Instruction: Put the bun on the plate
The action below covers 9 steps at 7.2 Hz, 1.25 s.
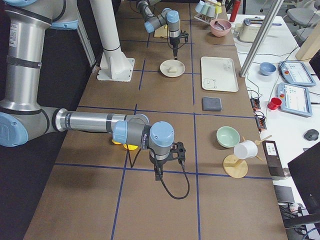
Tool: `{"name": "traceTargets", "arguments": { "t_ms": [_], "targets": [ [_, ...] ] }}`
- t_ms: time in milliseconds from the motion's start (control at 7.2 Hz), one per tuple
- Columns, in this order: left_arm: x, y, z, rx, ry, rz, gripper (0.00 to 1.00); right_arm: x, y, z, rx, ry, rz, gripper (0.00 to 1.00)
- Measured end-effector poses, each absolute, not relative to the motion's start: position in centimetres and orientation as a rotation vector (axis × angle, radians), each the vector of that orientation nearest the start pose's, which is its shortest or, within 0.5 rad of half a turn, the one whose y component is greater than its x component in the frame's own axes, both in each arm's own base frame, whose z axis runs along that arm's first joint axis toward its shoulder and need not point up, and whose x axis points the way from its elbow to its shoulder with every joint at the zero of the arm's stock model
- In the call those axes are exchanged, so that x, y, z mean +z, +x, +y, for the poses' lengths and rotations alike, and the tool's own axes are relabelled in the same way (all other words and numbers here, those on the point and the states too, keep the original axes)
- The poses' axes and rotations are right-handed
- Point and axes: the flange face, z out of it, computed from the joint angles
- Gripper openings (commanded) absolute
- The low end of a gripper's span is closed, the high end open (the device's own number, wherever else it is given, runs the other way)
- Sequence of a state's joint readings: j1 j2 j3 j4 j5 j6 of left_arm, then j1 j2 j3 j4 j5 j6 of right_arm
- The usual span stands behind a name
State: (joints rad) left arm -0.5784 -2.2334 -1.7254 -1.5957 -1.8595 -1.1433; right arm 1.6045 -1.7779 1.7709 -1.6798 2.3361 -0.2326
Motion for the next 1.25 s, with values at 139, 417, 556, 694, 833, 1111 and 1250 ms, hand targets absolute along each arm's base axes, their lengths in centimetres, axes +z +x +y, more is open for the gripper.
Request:
{"name": "traceTargets", "arguments": {
  "t_ms": [139,417,556,694,833,1111,1250],
  "targets": [
    [22.5,43.3,-45.3,0.049,0.182,0.843,0.99,66.4,7.8,-39.3,-0.145,-0.007,-0.773,1.0],
    [28.7,29.6,-46.7,0.175,0.2,0.801,0.99,66.4,7.8,-39.3,-0.145,-0.008,-0.773,1.0],
    [32.8,23.0,-47.7,0.234,0.202,0.783,0.99,66.4,7.8,-39.3,-0.145,-0.008,-0.773,1.0],
    [37.7,16.4,-48.4,0.28,0.193,0.777,0.99,66.4,7.8,-39.3,-0.146,-0.008,-0.773,1.0],
    [43.2,10.1,-48.7,0.304,0.173,0.793,0.99,66.5,7.8,-39.3,-0.146,-0.008,-0.773,1.0],
    [54.0,-0.3,-48.1,0.29,0.141,0.825,1.0,66.5,7.8,-39.3,-0.146,-0.009,-0.773,1.0],
    [57.7,-3.3,-46.5,0.249,0.115,0.83,1.0,66.5,7.8,-39.3,-0.146,-0.009,-0.773,1.0]
  ]
}}
